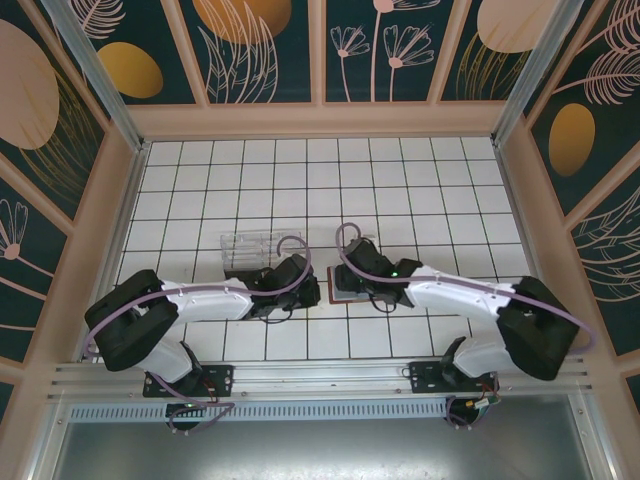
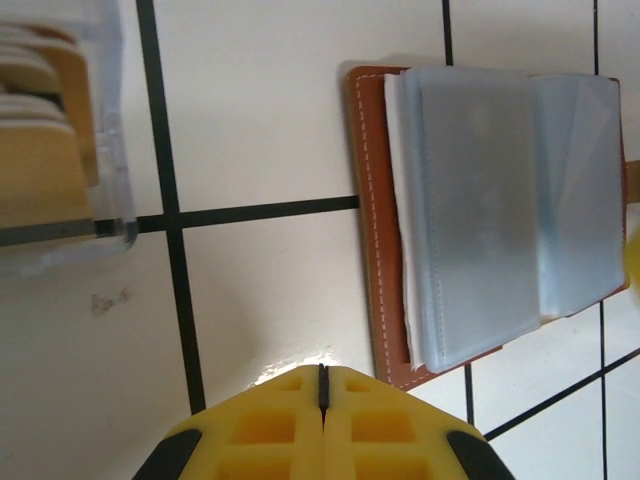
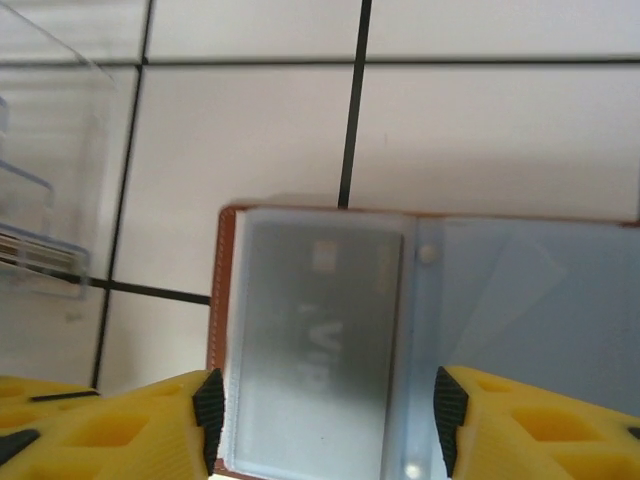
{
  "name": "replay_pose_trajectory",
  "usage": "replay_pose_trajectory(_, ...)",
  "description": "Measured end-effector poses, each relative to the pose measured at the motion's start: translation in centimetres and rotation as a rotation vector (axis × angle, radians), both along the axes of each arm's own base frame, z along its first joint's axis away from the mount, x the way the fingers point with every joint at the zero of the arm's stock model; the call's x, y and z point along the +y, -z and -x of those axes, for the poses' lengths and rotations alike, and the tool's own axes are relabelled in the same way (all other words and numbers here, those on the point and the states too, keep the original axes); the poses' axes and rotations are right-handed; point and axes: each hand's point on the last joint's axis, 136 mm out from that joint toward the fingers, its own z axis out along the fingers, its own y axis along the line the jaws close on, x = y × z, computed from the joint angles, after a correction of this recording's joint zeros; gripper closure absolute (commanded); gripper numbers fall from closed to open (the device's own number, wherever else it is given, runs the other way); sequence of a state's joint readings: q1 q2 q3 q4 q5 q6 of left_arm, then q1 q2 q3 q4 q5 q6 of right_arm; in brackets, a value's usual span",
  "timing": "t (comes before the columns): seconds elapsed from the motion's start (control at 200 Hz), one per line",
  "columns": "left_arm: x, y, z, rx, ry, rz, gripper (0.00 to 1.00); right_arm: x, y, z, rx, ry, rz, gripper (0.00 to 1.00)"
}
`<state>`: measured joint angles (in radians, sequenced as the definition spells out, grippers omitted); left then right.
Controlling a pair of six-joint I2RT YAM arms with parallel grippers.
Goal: Take the credit cards out of the card holder
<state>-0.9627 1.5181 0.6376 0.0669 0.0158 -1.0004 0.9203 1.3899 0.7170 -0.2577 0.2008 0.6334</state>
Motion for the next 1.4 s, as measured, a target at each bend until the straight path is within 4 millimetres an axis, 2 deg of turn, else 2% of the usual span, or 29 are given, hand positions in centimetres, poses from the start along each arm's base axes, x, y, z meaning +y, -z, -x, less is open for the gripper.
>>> replay_pose_trajectory(0.155,0.0,0.0,0.0,-0.001,0.000,0.003,1.00,0.6,2.5,0.9,0.053,-0.033,0.066,0.37)
replay_pose_trajectory(0.37,-0.1,-0.1,0.0,-0.004,0.000,0.008,1.00,1.1,3.3,1.1,0.065,-0.048,0.091,0.35)
replay_pose_trajectory(0.515,-0.1,-0.1,0.0,-0.004,0.001,0.008,1.00,1.1,3.7,1.2,0.068,-0.049,0.107,0.41)
replay_pose_trajectory(0.661,-0.1,-0.1,0.0,-0.004,0.001,0.008,1.00,1.0,3.8,1.2,0.065,-0.054,0.113,0.54)
replay_pose_trajectory(0.876,-0.1,-0.1,0.0,-0.002,0.003,0.010,1.00,1.0,3.7,1.2,0.066,-0.049,0.111,0.59)
replay_pose_trajectory(0.951,-0.2,-0.1,0.1,0.000,0.005,0.014,1.00,1.0,3.7,1.2,0.065,-0.044,0.111,0.66)
replay_pose_trajectory(1.076,-0.6,-0.4,0.0,-0.003,0.013,0.032,1.00,1.0,3.3,1.1,0.054,-0.042,0.103,0.64)
replay_pose_trajectory(1.151,-0.9,-0.6,0.0,-0.005,0.019,0.046,0.99,1.0,2.9,1.0,0.045,-0.042,0.096,0.53)
replay_pose_trajectory(1.251,-1.2,-0.7,0.0,-0.007,0.025,0.062,0.99,0.9,2.4,0.8,0.031,-0.030,0.092,0.47)
replay_pose_trajectory(1.331,-1.6,-0.9,0.0,-0.006,0.033,0.078,1.00,0.9,2.1,0.8,0.025,-0.026,0.083,0.49)
replay_pose_trajectory(1.396,-1.9,-1.0,-0.1,-0.011,0.036,0.090,1.00,0.7,1.6,0.9,0.017,-0.023,0.070,0.56)
